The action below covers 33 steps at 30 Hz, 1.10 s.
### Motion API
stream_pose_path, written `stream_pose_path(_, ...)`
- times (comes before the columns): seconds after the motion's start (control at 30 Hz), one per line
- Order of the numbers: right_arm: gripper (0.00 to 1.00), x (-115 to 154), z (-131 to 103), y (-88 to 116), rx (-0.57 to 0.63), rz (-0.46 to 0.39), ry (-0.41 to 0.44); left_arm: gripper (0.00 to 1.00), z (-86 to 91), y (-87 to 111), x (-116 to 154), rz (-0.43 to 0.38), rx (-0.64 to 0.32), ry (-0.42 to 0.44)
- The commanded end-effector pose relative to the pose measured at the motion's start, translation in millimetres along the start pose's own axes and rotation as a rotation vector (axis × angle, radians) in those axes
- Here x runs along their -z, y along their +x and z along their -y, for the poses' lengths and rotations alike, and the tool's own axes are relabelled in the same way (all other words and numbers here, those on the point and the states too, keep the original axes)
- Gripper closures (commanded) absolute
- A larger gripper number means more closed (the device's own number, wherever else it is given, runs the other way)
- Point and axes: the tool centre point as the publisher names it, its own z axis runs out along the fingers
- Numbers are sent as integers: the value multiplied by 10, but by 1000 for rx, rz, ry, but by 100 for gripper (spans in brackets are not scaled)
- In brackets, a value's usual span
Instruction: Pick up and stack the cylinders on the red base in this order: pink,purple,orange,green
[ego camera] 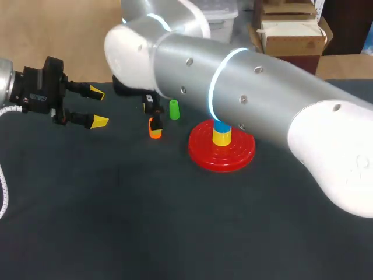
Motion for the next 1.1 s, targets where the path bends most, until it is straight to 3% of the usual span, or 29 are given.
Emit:
stream_pose_path(0.03,0,-72,236,-25,-7,-14,-266,0,12,15,3,5,-3,-3)
stream_pose_path(0.4,1,-170,342,25,-15,-37,-293,0,12,15,3,5,-3,-3)
stream_pose_path(0.57,14,-179,317,88,-23,-47,-304,0,12,15,3,5,-3,-3)
stream_pose_path(0.67,37,-184,310,108,-24,-53,-309,0,12,15,3,5,-3,-3)
stream_pose_path(0.8,51,-179,307,124,-25,-56,-310,0,12,15,3,5,-3,-3)
stream_pose_path(1.0,63,-199,310,118,-22,-53,-312,0,12,15,3,5,-3,-3)
stream_pose_path(1.1,60,-201,310,99,-16,-51,-313,0,12,15,3,5,-3,-3)
